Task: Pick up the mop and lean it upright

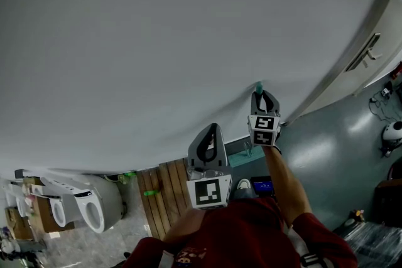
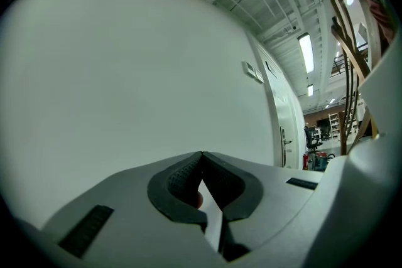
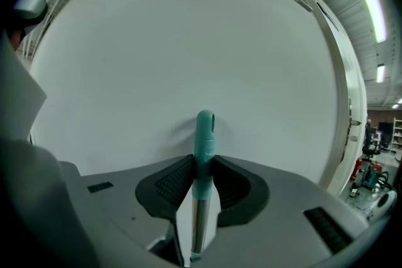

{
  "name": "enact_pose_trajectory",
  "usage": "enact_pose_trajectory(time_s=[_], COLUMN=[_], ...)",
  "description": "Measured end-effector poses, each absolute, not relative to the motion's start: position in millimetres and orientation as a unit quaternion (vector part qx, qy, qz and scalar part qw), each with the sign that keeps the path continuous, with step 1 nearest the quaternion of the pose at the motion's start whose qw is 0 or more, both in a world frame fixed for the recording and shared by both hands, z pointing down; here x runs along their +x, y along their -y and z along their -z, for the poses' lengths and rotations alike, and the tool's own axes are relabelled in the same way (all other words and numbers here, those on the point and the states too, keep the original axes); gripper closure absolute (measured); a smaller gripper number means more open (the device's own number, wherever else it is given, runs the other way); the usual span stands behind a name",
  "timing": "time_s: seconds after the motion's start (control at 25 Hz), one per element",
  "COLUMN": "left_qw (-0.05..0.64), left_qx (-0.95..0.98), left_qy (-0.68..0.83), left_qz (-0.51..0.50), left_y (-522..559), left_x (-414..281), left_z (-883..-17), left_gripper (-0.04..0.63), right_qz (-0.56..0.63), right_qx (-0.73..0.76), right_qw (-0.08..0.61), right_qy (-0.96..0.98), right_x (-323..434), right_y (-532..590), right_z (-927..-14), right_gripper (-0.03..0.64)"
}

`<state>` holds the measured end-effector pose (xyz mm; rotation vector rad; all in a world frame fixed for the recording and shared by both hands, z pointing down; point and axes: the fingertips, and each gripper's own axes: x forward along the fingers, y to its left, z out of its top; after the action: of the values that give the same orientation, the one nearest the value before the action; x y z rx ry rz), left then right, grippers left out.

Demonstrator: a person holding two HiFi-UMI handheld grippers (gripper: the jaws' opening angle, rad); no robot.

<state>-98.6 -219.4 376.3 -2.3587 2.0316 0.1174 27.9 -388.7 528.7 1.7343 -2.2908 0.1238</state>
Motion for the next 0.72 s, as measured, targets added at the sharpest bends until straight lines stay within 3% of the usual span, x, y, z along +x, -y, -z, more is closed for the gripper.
enact_pose_trajectory(time_s=[0.32,0.44,0.72], left_qw=[0.014,0.015,0.015], left_qx=[-0.756,-0.756,-0.755], left_qy=[-0.653,-0.654,-0.654], left_qz=[-0.037,-0.035,-0.036], left_y=[217.3,216.6,215.2], left_x=[-100.6,-100.9,-98.5], left_z=[-374.8,-374.7,-374.0], left_gripper=[0.581,0.581,0.581], right_qz=[-0.027,-0.026,-0.037], right_qx=[0.597,0.591,0.594], right_qw=[0.138,0.139,0.133], right_qy=[0.79,0.794,0.792], right_x=[24.2,21.2,27.1], right_y=[387.0,385.8,383.3], right_z=[-529.4,-527.7,-526.7], right_gripper=[0.502,0.435,0.426])
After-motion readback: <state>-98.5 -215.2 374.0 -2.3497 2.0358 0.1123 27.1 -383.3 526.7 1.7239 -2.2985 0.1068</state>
